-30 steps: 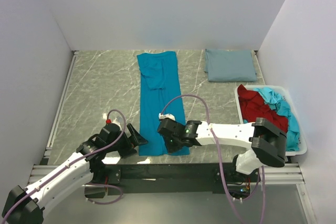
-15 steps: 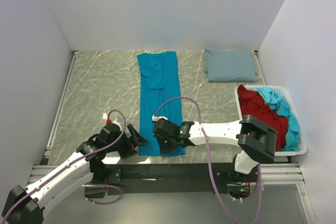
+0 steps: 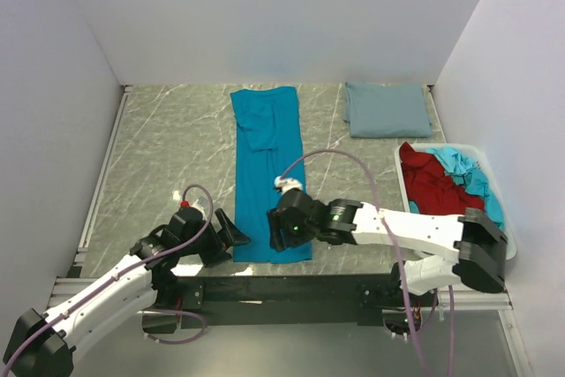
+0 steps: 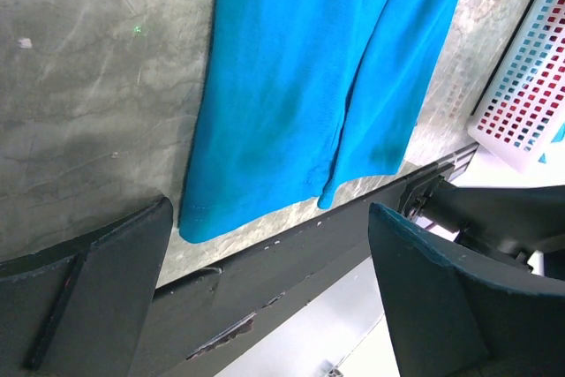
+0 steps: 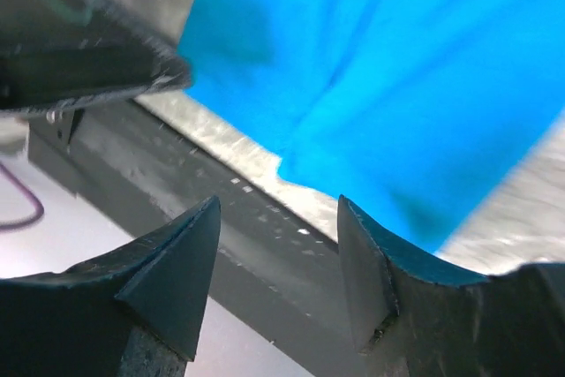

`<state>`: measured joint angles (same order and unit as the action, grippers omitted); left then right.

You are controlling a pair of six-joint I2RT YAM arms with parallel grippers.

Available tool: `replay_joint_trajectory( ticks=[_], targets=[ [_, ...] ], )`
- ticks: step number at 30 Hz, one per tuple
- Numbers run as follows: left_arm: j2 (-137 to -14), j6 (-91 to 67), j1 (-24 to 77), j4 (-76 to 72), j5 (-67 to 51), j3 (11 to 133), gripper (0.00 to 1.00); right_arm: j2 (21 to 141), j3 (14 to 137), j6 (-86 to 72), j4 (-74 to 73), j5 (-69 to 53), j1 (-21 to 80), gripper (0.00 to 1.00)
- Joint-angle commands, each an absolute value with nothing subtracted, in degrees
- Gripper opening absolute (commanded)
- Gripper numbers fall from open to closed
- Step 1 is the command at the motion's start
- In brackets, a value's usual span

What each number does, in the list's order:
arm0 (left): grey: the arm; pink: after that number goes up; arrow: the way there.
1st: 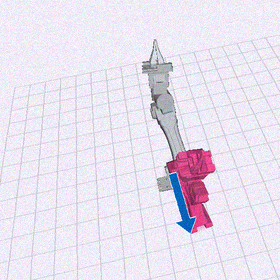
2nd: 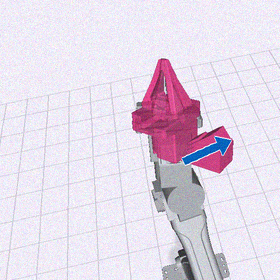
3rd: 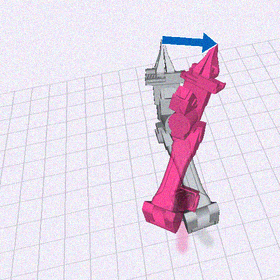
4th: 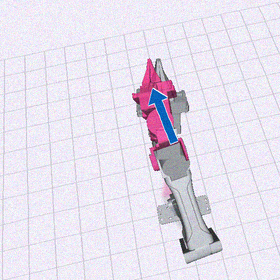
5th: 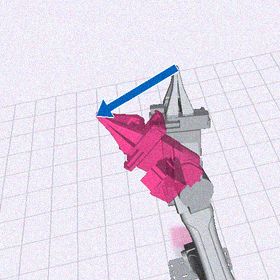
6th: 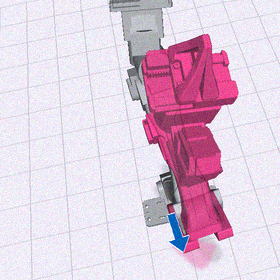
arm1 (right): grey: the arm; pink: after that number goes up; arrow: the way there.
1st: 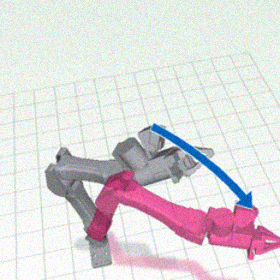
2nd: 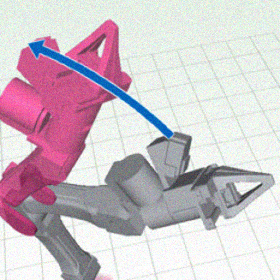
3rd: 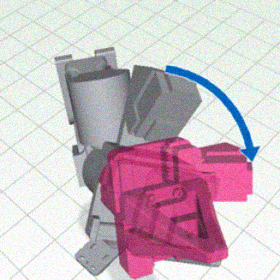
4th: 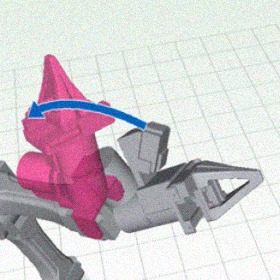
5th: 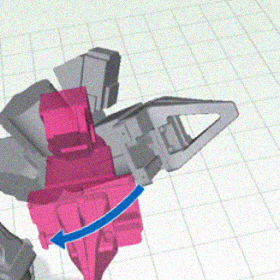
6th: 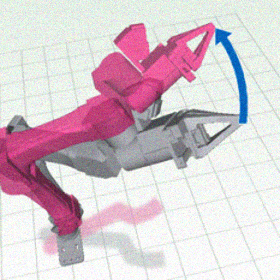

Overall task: Fold and stack the t-shirts
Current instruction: Fold the tshirt

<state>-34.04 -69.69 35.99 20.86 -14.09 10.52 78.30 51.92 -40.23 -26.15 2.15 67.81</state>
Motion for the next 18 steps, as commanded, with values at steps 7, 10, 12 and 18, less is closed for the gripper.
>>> replay_joint_trajectory(
  ticks=[7, 10, 12, 18],
  targets=[
    [-38.32, -68.03, 36.30, 20.74, -13.45, 8.18, 0.91, 69.61, 40.35, -43.68, -29.10, 2.56, 58.54, 0.63],
    [-39.46, -67.94, 36.30, 21.35, -12.22, 8.09, 0.75, 70.74, 37.71, -45.00, -27.34, 0.44, 58.36, 0.60],
    [-39.90, -67.94, 36.39, 22.67, -11.34, 8.09, 0.54, 71.54, 36.13, -45.88, -26.20, 0.18, 58.10, 0.56],
    [-40.52, -68.03, 36.39, 23.55, -10.55, 8.09, 0.33, 74.35, 34.19, -46.76, -22.59, -2.99, 58.01, 0.48]
  ],
)
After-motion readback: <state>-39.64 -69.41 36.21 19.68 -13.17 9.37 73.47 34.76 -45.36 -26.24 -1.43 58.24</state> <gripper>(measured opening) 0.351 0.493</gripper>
